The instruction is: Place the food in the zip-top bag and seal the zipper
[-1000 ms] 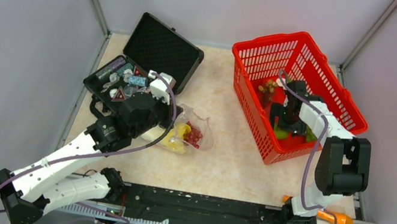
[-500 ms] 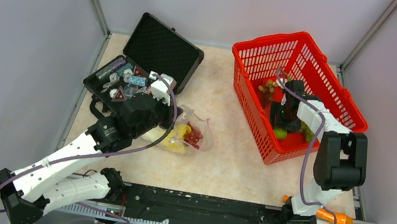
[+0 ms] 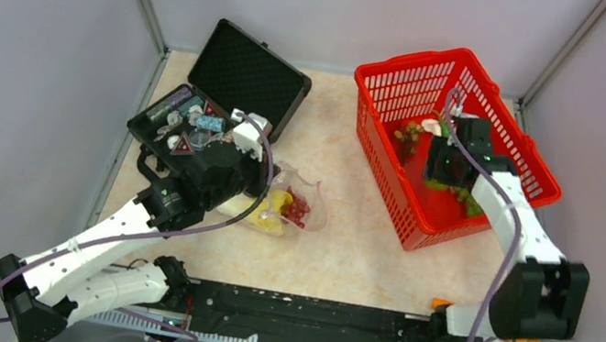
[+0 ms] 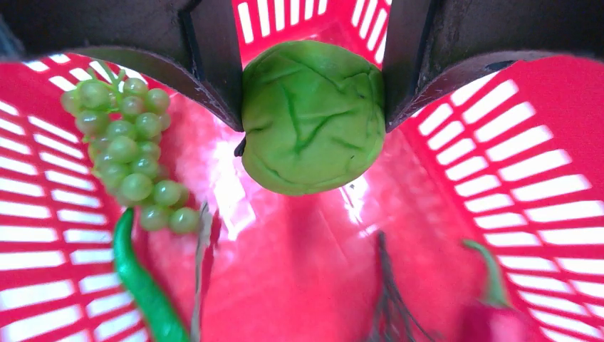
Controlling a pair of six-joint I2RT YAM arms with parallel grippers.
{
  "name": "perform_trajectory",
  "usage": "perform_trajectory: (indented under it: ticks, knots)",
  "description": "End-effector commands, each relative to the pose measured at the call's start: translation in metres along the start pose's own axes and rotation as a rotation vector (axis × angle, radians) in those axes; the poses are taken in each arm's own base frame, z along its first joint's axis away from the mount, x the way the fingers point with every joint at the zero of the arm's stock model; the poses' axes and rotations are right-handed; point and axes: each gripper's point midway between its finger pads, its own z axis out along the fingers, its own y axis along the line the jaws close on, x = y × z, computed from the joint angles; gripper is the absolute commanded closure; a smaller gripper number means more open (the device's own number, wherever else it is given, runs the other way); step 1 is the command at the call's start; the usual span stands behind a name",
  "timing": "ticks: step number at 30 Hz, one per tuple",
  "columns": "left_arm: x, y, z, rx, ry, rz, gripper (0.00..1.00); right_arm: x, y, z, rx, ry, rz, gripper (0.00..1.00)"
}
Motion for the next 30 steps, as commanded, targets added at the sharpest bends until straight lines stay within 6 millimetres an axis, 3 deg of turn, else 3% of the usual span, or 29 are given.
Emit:
perform_trajectory:
  ticks: [1,4,7,10,15,24,30]
  knots:
    - [-0.018,-0.006,0.002,0.02,-0.053,-0.011,1.0,-0.049,0.004,-0.062,-0.069,-0.304,0.07,0.67]
    - [-0.019,-0.008,0.003,0.024,-0.051,-0.011,1.0,-0.054,0.023,-0.094,-0.208,-0.412,0.113,0.67]
    - [-0.021,-0.01,0.005,0.031,-0.045,-0.011,1.0,-0.051,0.06,-0.127,-0.461,-0.497,0.141,0.67]
    - [-0.02,-0.013,0.007,0.042,-0.037,-0.009,1.0,-0.055,0.096,-0.173,-0.745,-0.63,0.144,0.67]
    - [-0.019,-0.014,0.006,0.05,-0.028,-0.006,1.0,-0.043,0.145,-0.239,-1.064,-0.666,-0.039,0.67]
    - [-0.02,-0.017,0.008,0.058,-0.025,-0.022,1.0,0.027,0.227,-0.248,-1.229,-0.467,-0.402,0.66]
    - [-0.029,-0.027,0.003,0.102,-0.029,-0.022,1.0,0.067,0.267,-0.219,-1.19,-0.327,-0.584,0.66]
